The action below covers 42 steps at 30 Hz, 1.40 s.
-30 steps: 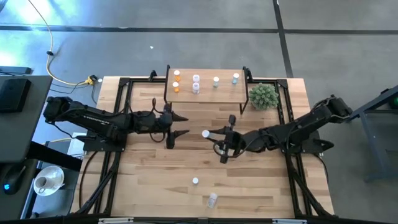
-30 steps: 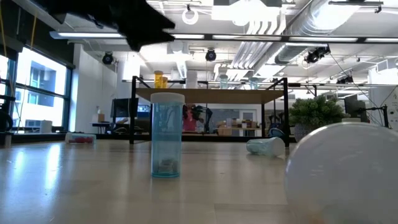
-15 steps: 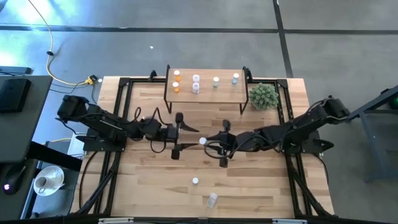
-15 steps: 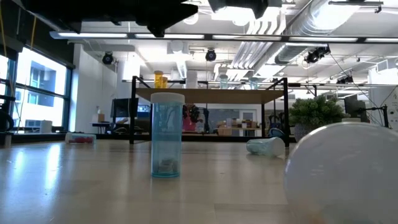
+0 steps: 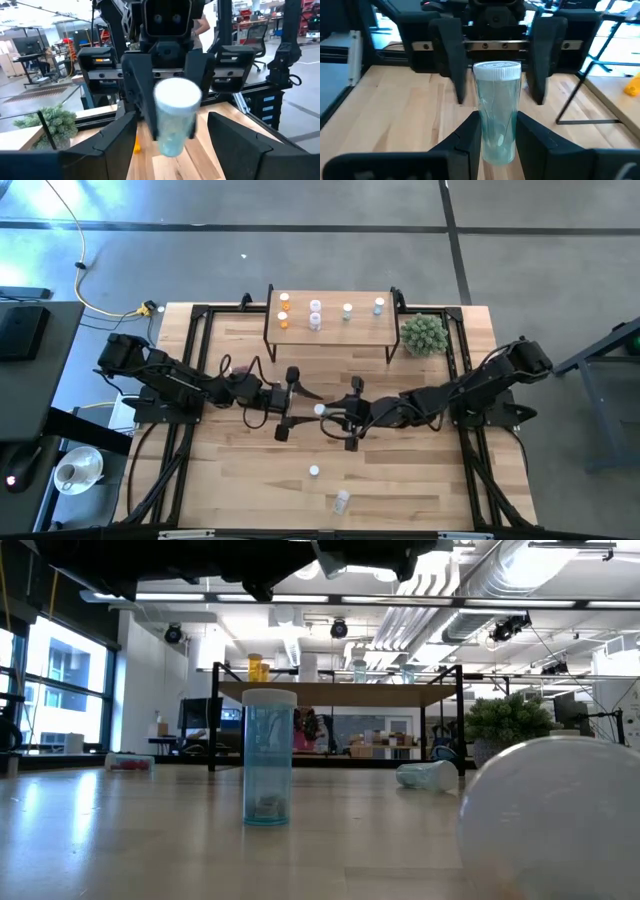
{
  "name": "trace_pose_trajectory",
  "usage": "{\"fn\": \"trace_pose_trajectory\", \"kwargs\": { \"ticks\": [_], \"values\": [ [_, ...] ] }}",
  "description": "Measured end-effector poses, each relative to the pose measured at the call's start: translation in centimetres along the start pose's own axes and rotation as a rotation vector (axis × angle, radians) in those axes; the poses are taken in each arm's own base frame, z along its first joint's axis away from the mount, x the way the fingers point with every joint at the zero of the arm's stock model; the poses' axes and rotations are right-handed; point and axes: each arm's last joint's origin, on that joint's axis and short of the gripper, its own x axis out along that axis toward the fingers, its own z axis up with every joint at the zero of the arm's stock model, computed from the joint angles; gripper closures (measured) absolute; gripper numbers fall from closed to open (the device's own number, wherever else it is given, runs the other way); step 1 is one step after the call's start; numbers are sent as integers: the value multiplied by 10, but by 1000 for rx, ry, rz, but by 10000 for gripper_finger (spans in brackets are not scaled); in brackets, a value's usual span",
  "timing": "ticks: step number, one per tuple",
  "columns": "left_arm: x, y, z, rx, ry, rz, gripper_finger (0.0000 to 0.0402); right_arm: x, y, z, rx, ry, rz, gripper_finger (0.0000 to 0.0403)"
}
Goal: Pick and place medicine bottles onto shelf by color
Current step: Put the bottom green pill bottle on the shelf and aligned with the other green pill bottle
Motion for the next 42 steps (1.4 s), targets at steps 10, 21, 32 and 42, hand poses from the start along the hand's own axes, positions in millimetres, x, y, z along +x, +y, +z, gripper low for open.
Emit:
{"fn": "trace_pose_trajectory", "kwargs": {
  "ticks": [10, 21, 32, 42],
  "values": [
    [0, 0, 3, -27, -35, -2, 171, 1, -1, 3, 13, -32, -12, 314],
    [0, 1, 4, -27, -44, 3, 232, 1, -1, 5, 5, -48, -9, 314],
    [0, 0, 7, -30, -76, -26, 282, 2, -1, 3, -1, -41, -2, 314],
    [0, 0, 7, -56, -76, -27, 292, 2, -1, 4, 1, -49, -3, 314]
  ]
}}
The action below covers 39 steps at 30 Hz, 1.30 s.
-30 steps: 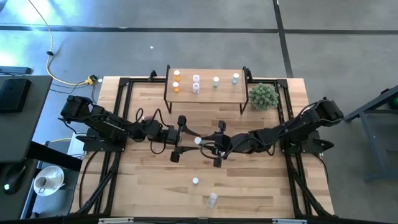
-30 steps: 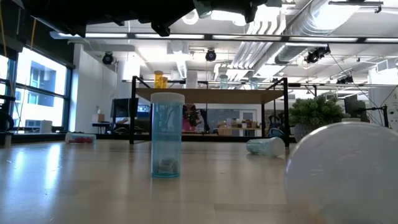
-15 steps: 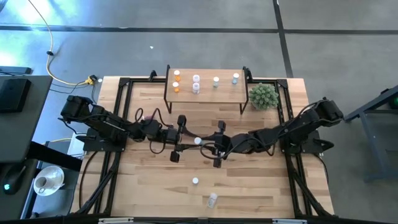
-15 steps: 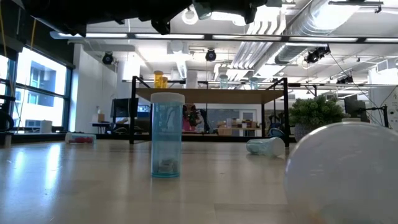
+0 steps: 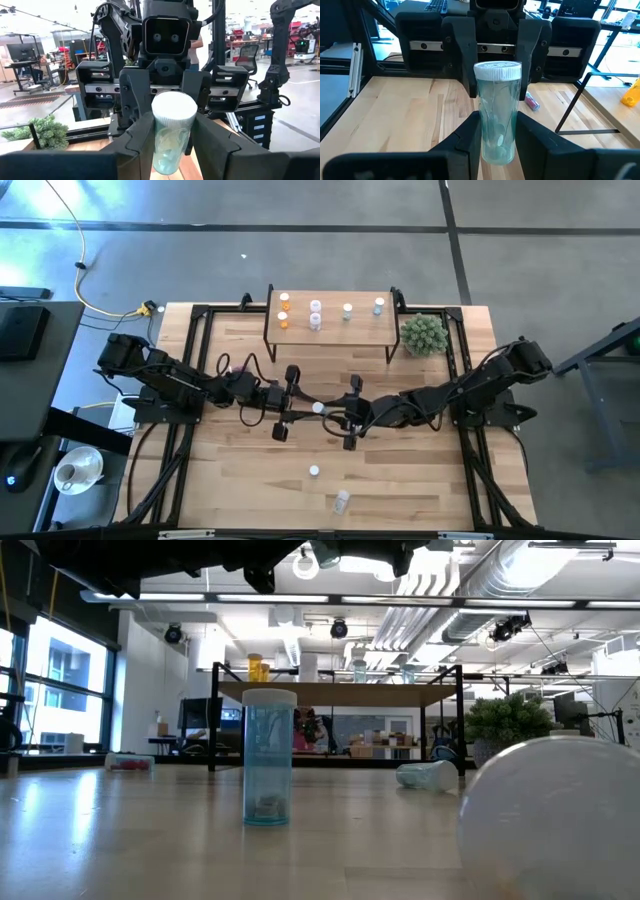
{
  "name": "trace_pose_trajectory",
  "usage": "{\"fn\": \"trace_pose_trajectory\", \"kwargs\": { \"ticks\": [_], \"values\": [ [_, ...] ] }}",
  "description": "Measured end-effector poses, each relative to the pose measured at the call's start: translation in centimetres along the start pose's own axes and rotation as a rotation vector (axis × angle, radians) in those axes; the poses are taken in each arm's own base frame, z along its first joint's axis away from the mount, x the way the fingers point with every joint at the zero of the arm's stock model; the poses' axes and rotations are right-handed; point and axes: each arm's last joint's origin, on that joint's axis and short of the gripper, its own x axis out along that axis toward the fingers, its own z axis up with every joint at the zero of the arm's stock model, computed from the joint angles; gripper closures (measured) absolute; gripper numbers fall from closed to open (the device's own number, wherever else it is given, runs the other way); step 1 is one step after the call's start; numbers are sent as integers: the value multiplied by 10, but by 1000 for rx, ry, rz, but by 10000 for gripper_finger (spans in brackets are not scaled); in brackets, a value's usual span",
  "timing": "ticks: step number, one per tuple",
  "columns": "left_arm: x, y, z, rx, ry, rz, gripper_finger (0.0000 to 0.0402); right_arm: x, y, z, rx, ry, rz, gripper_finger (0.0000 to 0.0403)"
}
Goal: Pick and place medicine bottles onto shelf by color
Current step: Put the bottom green pill bottle on the shelf and aligned with the other green pill bottle
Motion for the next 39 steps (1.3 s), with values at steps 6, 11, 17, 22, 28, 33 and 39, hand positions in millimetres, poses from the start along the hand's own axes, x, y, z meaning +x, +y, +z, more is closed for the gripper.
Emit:
{"fn": "trace_pose_trajectory", "kwargs": {
  "ticks": [6, 11, 17, 22, 28, 33, 39],
  "values": [
    [0, 0, 0, -22, 2, 3, 283, 0, 0, 0, -2, 0, -1, 314],
    [0, 0, 0, -23, 5, 2, 271, 0, 0, 0, -3, -1, -1, 314],
    [0, 0, 0, -23, 6, 2, 242, 0, 0, 0, -1, -4, -5, 314],
    [0, 0, 0, -23, 4, 7, 226, 0, 0, 1, 3, -11, -5, 314],
    [0, 2, 0, -23, 8, 71, 236, 0, 0, 2, 8, -16, 4, 314],
    [0, 2, 0, -23, 8, 73, 266, 0, 0, 2, 16, -22, 6, 314],
    [0, 2, 0, -12, 8, 73, 306, 0, 0, 3, 15, -27, 6, 314]
  ]
}}
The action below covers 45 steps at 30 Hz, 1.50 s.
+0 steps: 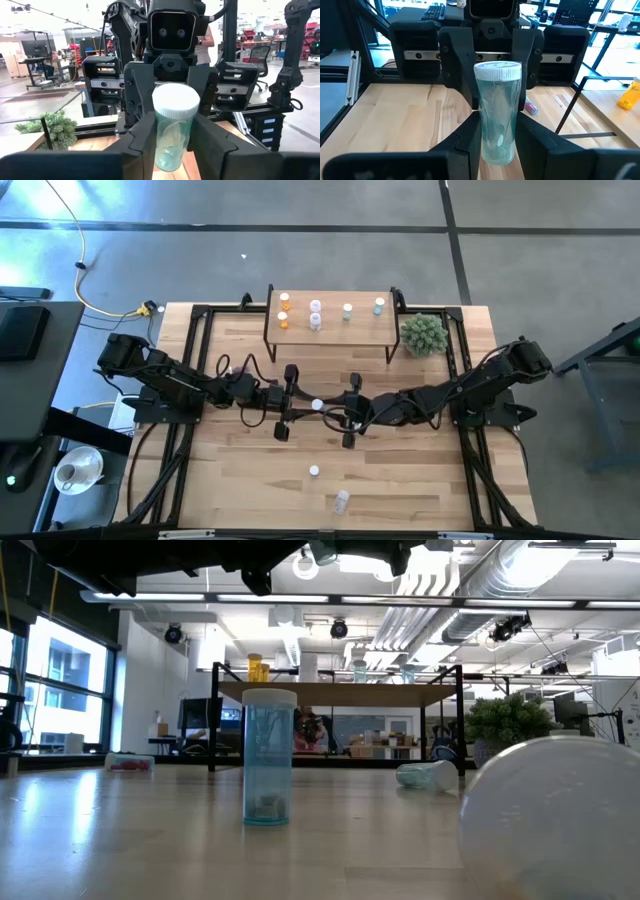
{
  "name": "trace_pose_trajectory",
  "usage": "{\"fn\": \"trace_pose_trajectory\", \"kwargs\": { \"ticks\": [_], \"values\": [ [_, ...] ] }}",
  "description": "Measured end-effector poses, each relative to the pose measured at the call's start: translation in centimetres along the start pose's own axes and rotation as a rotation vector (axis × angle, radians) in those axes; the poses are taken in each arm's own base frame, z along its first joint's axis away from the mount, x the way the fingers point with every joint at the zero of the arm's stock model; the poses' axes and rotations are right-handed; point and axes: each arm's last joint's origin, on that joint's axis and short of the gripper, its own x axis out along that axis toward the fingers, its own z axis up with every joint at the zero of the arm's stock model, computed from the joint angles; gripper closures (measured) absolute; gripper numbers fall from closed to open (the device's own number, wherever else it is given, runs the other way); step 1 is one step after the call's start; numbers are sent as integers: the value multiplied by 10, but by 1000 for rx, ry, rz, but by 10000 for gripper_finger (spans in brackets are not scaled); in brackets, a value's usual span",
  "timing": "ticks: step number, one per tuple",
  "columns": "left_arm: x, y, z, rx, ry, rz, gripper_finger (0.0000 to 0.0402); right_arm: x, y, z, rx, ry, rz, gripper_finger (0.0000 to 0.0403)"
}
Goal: Pick and place medicine bottles onto shelf by color
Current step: Put the bottom green pill bottle on the shelf and aligned with the other green pill bottle
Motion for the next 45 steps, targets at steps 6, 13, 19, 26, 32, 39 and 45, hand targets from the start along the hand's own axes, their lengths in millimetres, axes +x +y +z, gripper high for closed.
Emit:
{"fn": "trace_pose_trajectory", "kwargs": {
  "ticks": [6, 13, 19, 26, 32, 39, 45],
  "values": [
    [0, 0, 0, 5, 0, 0, 314, 0, 0, 0, 4, 0, 1, 311],
    [0, 0, -1, 5, 7, 6, 312, 0, -1, -1, 17, 14, -31, 310],
    [0, 1, -3, 7, 29, 23, 312, 0, -1, -6, 20, 57, -43, 278],
    [0, 3, -7, 31, 85, 104, 312, -11, -8, -3, -13, 112, -104, 222],
    [-1, 7, -12, 40, 136, 163, 312, -37, -24, 23, 6, 46, -114, 215],
    [-2, 16, -20, -7, 212, 200, 312, -57, -54, 81, 23, 7, -176, 215],
    [-4, 26, -29, -60, 293, 220, 312, -46, -75, 110, 4, 122, -118, 215]
  ]
}}
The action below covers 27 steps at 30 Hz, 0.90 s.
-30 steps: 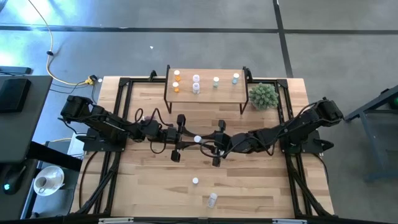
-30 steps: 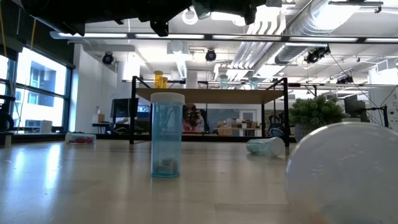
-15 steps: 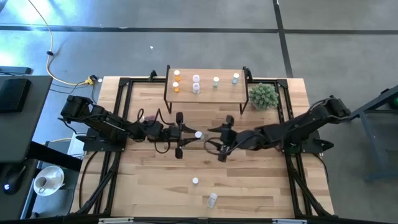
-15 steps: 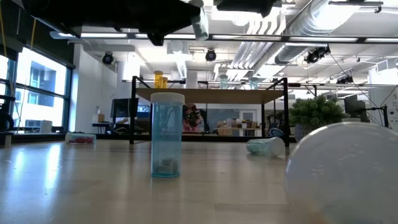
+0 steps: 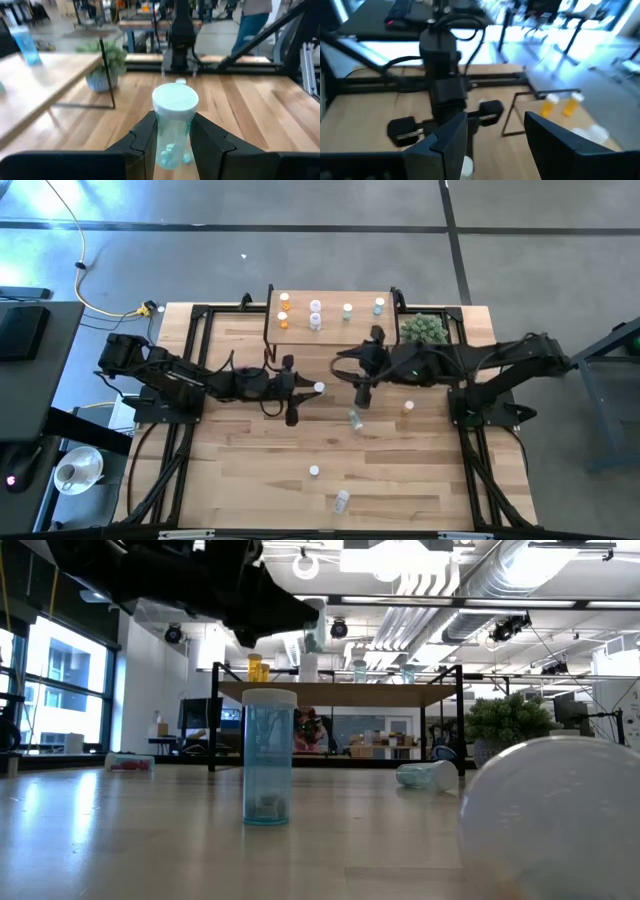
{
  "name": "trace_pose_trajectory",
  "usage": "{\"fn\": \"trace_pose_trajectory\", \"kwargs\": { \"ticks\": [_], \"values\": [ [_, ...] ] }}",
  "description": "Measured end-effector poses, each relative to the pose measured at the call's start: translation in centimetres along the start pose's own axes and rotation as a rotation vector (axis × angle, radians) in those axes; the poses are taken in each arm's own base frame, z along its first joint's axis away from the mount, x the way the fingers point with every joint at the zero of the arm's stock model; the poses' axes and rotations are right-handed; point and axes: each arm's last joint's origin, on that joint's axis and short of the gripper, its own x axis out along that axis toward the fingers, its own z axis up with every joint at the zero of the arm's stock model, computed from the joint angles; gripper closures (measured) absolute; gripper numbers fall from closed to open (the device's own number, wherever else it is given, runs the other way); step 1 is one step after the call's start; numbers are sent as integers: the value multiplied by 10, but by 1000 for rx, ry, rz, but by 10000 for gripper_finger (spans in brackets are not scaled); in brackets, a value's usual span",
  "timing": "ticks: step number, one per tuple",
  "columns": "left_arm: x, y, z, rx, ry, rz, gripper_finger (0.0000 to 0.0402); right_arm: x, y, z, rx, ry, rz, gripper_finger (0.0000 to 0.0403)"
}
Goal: Pick and place medicine bottles onto shelf by color
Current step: Put the bottom green pill bottle on the shelf and aligned with the other green pill bottle
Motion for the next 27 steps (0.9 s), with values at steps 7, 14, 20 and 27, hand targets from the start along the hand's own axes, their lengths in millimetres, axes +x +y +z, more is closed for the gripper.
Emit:
{"fn": "trace_pose_trajectory", "kwargs": {
  "ticks": [7, 14, 20, 27],
  "values": [
    [1, 6, -5, -30, 55, -47, 312, 33, -6, -15, -37, 156, 159, 214],
    [1, 5, -5, -31, 54, -86, 312, 65, 2, -38, -122, 250, 295, 214],
    [1, 5, -5, -20, 52, -86, 312, 84, 10, -53, -162, 308, 332, 214],
    [1, 4, -3, -23, 27, -93, 312, 91, 12, -59, -158, 330, 337, 214]
  ]
}}
